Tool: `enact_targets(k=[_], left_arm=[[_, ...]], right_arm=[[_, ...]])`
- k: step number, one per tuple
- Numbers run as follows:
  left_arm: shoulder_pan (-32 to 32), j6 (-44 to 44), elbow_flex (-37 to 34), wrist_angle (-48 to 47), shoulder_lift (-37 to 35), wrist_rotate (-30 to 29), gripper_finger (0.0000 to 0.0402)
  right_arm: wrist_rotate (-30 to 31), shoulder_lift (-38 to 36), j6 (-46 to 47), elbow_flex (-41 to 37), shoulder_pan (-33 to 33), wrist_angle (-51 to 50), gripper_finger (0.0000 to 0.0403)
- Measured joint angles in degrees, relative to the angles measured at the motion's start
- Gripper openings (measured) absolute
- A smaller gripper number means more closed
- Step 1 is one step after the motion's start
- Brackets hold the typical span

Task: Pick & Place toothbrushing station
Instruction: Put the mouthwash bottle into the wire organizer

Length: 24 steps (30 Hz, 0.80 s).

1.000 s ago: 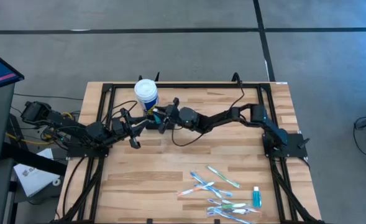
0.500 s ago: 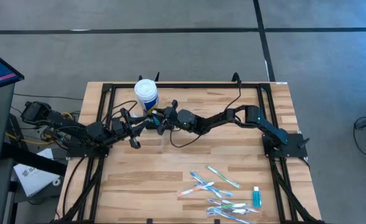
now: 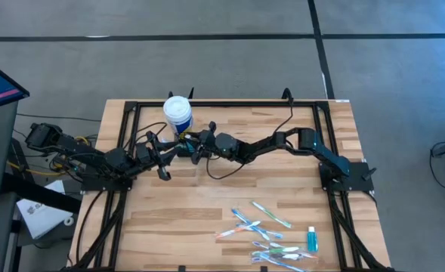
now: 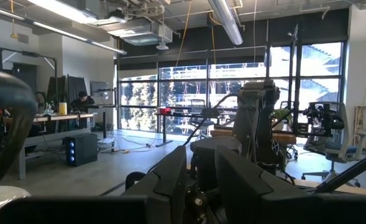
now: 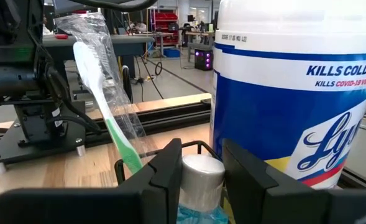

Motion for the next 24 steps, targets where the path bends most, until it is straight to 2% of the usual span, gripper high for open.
enact_targets(k=[24], left_arm=[[0.0, 0.0, 0.0, 0.0, 0.0, 0.0, 0.0081]], right_arm=[[-0.3, 0.0, -1.0, 0.0, 0.1, -0.3, 0.0107]])
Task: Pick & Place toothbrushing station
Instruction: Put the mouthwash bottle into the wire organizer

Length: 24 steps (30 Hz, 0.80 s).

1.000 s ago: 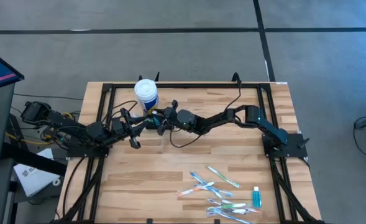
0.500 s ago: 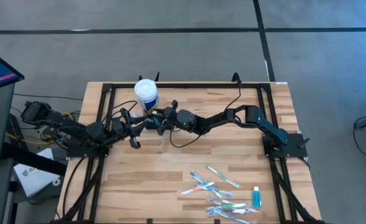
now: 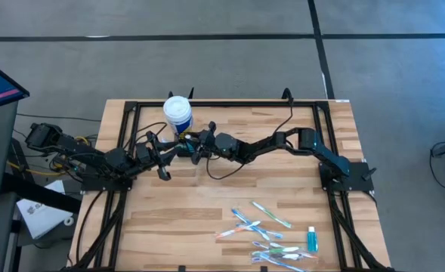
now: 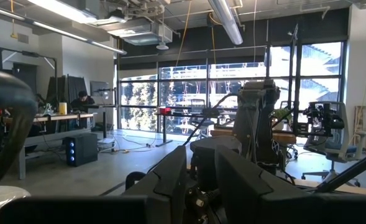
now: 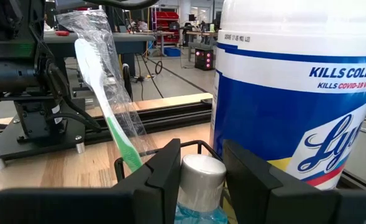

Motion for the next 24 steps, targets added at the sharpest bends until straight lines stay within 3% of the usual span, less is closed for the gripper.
enact_targets(k=[24], left_arm=[[0.0, 0.0, 0.0, -0.4, 0.0, 0.0, 0.0081]], right_arm=[[-4.7, 0.0, -1.6, -0.1, 0.1, -0.7, 0.0108]])
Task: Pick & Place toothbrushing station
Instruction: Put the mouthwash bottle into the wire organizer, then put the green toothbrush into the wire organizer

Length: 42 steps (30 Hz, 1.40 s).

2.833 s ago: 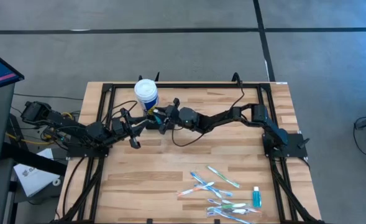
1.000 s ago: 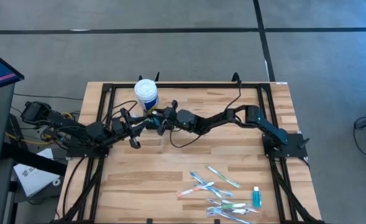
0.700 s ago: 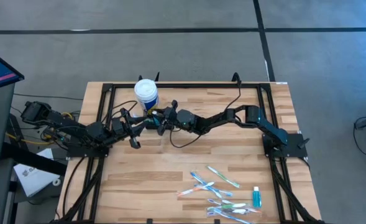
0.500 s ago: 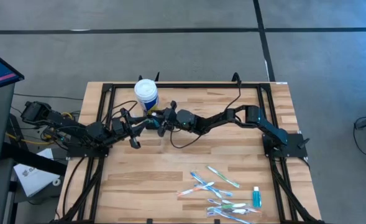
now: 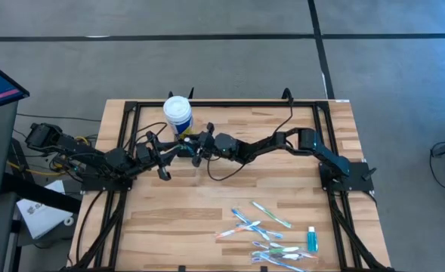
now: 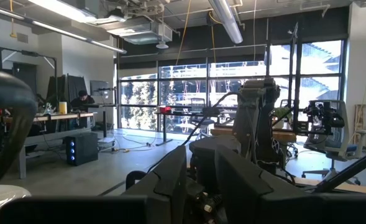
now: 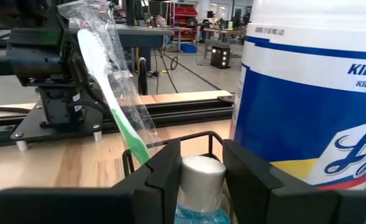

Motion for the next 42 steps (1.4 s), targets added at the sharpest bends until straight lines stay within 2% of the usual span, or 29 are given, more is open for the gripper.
enact_targets(k=[26, 36, 42], left_arm=[[0.0, 0.0, 0.0, -0.1, 0.0, 0.0, 0.0081], [0.0, 0.0, 0.0, -0.1, 0.0, 0.0, 0.0081], [0.0, 0.4, 0.0, -0.1, 0.0, 0.0, 0.0081]], right_arm=[[-0.3, 0.0, 0.8, 0.0, -0.2, 0.1, 0.0109], [0.0, -0.2, 2.0, 0.0, -0.2, -1.1, 0.0162], [0.1, -0.2, 2.0, 0.0, -0.3, -1.2, 0.017]])
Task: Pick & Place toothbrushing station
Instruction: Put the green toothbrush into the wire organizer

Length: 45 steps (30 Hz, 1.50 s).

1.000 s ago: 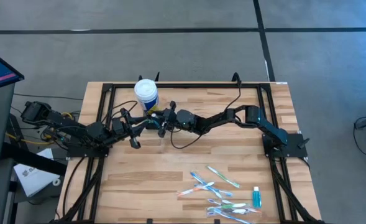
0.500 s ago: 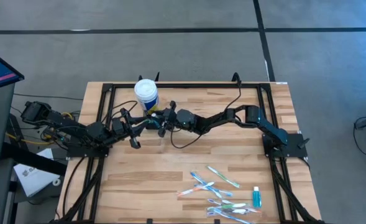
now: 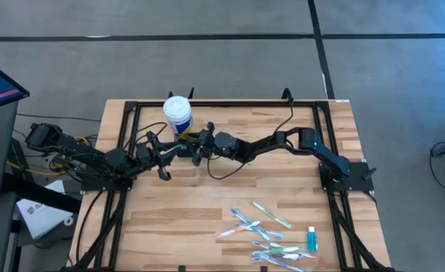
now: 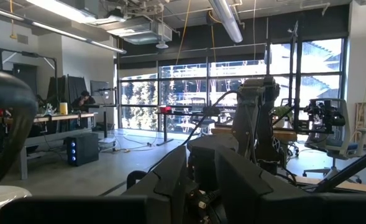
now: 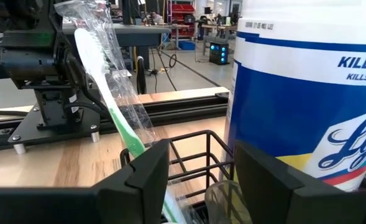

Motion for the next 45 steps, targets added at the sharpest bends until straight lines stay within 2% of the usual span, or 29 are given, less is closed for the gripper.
enact_targets(k=[11, 20, 27, 31, 37, 45], left_arm=[[0.0, 0.0, 0.0, 0.0, 0.0, 0.0, 0.0081], [0.0, 0.0, 0.0, 0.0, 0.0, -0.2, 0.0081], [0.0, 0.0, 0.0, 0.0, 0.0, -0.2, 0.0081], [0.0, 0.0, 0.0, 0.0, 0.0, -0.2, 0.0081], [0.0, 0.0, 0.0, 0.0, 0.0, -0.2, 0.0081], [0.0, -0.4, 0.0, 0.1, 0.0, -0.2, 0.0081]], right_arm=[[-0.1, -4.0, -1.6, -0.1, 0.2, -5.6, 0.0155], [0.0, -8.4, -3.0, -0.1, -0.3, -14.2, 0.0154], [-0.1, -14.1, -3.1, 0.0, 0.3, -27.3, 0.0156], [-0.1, -18.4, -1.3, 0.0, 1.2, -39.9, 0.0151], [-0.1, -25.4, 4.4, 0.0, 3.9, -60.8, 0.0138], [-0.1, -30.4, 12.0, 0.0, 10.3, -80.1, 0.0119]])
